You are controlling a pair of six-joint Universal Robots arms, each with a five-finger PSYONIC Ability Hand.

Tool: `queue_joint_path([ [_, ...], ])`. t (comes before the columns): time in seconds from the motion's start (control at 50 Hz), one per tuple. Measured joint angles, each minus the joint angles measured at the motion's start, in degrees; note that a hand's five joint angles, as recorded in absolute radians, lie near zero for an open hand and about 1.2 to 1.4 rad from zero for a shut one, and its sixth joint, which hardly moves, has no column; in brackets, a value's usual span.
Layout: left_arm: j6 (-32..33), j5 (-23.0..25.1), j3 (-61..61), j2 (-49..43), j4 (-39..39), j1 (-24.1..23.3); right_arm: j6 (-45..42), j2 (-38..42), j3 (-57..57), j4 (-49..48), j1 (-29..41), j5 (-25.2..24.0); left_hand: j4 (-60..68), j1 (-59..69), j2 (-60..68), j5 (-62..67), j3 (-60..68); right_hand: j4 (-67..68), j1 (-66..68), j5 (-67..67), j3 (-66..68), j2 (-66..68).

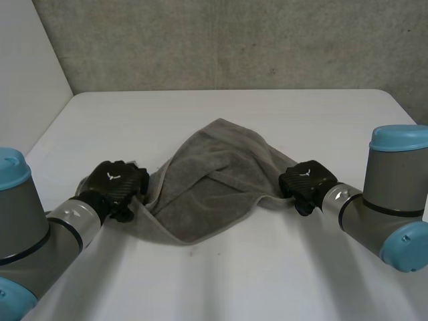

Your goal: Fold the towel.

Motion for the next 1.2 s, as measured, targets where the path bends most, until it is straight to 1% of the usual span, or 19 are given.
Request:
queue_joint_path([
  [0.12, 0.9, 0.3, -1.2, -0.3, 0.0, -1.2, 0.0, 0.1, 0.1, 0.0, -0.4, 0.0, 0.2, 0.0, 0.1, 0.2, 0.1, 0.0, 0.0, 0.0, 0.0, 0.0],
  [0.26, 6.1, 0.2, -2.2, -1.6, 0.6, -2.7, -0.1, 0.4, 0.3, -0.1, -0.4, 0.0, 1.5, 1.4, 1.4, 1.4, 1.4, 0.0, 0.0, 0.0, 0.0, 0.0],
  [0.36, 9.9, 0.1, -2.4, -3.1, 0.9, -2.7, -0.1, 0.5, 0.4, -0.1, -0.4, 0.0, 5.6, 5.4, 5.6, 5.4, 5.5, 0.0, 0.0, 0.0, 0.0, 0.0],
  [0.44, 11.6, 0.0, -2.5, -4.0, 1.0, -2.4, -0.2, 0.5, 0.3, -0.1, -0.4, 0.1, 5.2, 4.9, 5.2, 5.3, 5.2, 0.0, 0.0, 0.0, 0.0, 0.0],
  [0.62, 12.5, 0.1, -3.6, -4.2, 0.9, -1.7, -0.2, 0.7, 0.2, -0.1, -0.5, 0.1, 4.7, 4.4, 4.7, 4.8, 4.7, 0.0, 0.0, 0.0, 0.0, 0.0],
  [0.78, 14.0, 0.1, -5.0, -3.6, 0.9, -1.0, -0.2, 1.0, 0.2, -0.2, -0.5, 0.1, 7.0, 6.8, 6.9, 6.7, 6.9, 0.0, 0.0, 0.0, 0.0, 0.0],
  [0.8, 14.6, 0.1, -5.5, -3.5, 0.9, -0.7, -0.2, 1.1, 0.2, -0.2, -0.5, 0.1, 11.9, 11.9, 11.8, 11.6, 11.8, 0.0, 0.0, 0.0, 0.0, 0.0],
  [0.88, 15.4, 0.2, -6.0, -3.5, 1.2, -0.1, -0.3, 1.4, 0.1, -0.2, -0.4, 0.1, 13.4, 13.4, 13.3, 13.1, 13.2, 0.0, 0.0, 0.0, 0.0, 0.0],
  [0.9, 15.6, 0.2, -6.1, -3.6, 1.4, 0.1, -0.3, 1.5, 0.1, -0.3, -0.4, 0.1, 22.7, 22.1, 22.7, 22.5, 22.5, 0.0, 0.0, 0.0, 0.0, 0.0],
  [0.94, 15.9, 0.2, -6.2, -3.8, 2.1, 0.5, -0.3, 1.7, -0.1, -0.3, -0.4, 0.1, 26.0, 24.6, 25.9, 25.4, 25.7, 0.0, 0.0, 0.0, 0.0, 0.0],
  [1.08, 16.2, 0.3, -3.8, -4.8, 6.3, 1.1, -0.4, 2.5, -1.8, -0.5, -0.1, 0.0, 29.6, 26.6, 29.6, 28.3, 29.4, 0.0, 0.0, 0.0, 0.0, 0.0],
  [1.18, 15.9, 0.1, 5.3, -5.6, 9.5, 1.1, 0.0, 4.4, -9.2, -2.0, 1.2, 0.4, 29.9, 26.6, 30.0, 28.7, 29.8, 0.0, 0.0, 0.0, 0.0, 0.0],
  [1.2, 15.9, 0.1, 5.3, -5.6, 9.5, 1.1, 0.0, 4.4, -9.2, -2.0, 1.2, 0.4, 29.9, 26.6, 30.0, 28.7, 29.8, 0.0, 0.0, 0.0, 0.0, 0.0],
])
